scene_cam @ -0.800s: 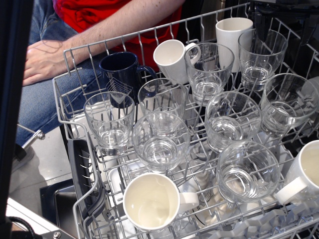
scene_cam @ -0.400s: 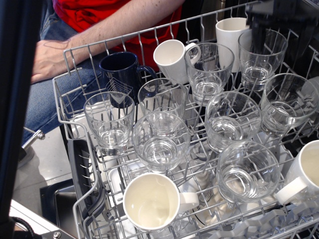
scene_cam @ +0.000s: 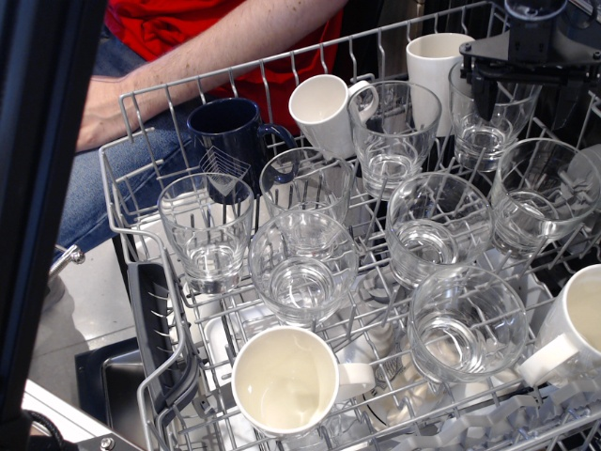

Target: Pick up glass cup

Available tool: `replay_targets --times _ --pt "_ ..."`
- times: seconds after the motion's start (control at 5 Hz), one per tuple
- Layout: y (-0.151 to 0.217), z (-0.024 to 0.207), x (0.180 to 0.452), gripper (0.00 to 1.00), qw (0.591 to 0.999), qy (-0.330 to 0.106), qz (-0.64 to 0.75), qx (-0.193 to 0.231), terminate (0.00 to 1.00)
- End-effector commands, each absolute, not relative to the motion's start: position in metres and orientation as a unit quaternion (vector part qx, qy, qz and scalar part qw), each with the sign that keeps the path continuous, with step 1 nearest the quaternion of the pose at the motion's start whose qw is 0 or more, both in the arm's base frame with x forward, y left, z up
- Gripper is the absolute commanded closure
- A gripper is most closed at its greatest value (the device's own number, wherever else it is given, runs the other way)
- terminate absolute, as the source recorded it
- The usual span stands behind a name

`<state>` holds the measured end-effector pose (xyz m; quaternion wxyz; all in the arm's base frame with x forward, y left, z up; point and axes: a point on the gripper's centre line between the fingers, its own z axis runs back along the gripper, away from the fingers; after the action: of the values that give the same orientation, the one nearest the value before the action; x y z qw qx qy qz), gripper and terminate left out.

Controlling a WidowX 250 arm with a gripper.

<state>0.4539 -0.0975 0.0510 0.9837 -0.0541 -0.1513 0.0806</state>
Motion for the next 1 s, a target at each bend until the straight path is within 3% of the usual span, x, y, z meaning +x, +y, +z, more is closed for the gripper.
replay_targets --times 0.0,0.8 --pt "-0.097 0.048 0.476 0.00 0.974 -0.195 0.102 -0.058 0.00" --pt "-0.100 -0.003 0.498 0.00 0.969 -0.222 0.110 -0.008 0.00"
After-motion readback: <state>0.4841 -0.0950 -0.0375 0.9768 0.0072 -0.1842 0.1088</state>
